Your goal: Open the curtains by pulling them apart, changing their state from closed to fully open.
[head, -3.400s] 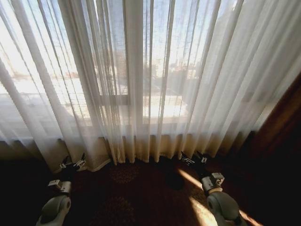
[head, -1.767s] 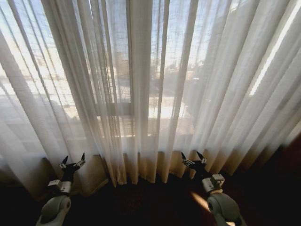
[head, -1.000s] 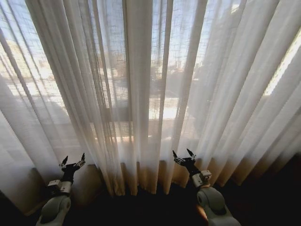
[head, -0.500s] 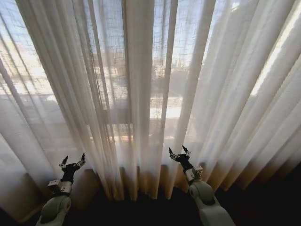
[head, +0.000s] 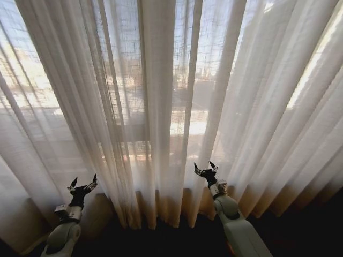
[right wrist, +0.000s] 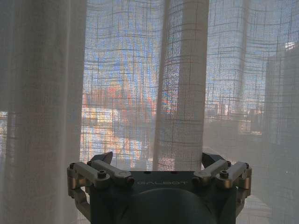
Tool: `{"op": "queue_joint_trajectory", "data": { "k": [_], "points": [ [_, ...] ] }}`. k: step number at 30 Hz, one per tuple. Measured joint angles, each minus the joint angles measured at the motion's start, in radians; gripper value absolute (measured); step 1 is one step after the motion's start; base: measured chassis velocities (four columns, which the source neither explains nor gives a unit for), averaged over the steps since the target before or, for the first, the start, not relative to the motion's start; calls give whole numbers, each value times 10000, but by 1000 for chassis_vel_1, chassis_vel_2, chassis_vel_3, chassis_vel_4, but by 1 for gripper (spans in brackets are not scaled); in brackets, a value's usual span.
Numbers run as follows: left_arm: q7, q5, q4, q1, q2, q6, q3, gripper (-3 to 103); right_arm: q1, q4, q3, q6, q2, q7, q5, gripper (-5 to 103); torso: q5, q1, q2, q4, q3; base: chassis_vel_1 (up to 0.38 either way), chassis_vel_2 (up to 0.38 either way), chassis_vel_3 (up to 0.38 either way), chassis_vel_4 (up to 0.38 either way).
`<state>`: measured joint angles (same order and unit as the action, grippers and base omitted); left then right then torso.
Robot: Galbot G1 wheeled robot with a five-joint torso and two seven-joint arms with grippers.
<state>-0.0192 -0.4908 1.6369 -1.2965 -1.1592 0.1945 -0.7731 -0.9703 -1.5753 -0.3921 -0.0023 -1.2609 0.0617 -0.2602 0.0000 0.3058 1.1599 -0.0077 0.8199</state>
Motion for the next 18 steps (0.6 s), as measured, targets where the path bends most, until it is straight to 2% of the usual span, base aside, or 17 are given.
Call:
{"op": "queue_joint_trajectory", "data": {
  "k": [13, 16, 18],
  "points": [
    [0, 0, 0, 0, 0, 0, 0, 100, 1052, 1115, 290, 76, 116, 22, -81, 101, 0, 0, 0, -2, 0, 0, 0, 0, 0],
    [0, 0, 0, 0, 0, 0, 0, 100, 1229, 1279, 536, 64, 130, -24, -119, 98, 0, -1, 1, -1, -1, 0, 0, 0, 0],
    [0, 0, 0, 0, 0, 0, 0, 100, 1473, 1494, 721, 94, 130, -86, -117, 89, 0, -1, 0, 0, -1, 0, 0, 0, 0]
  ]
}}
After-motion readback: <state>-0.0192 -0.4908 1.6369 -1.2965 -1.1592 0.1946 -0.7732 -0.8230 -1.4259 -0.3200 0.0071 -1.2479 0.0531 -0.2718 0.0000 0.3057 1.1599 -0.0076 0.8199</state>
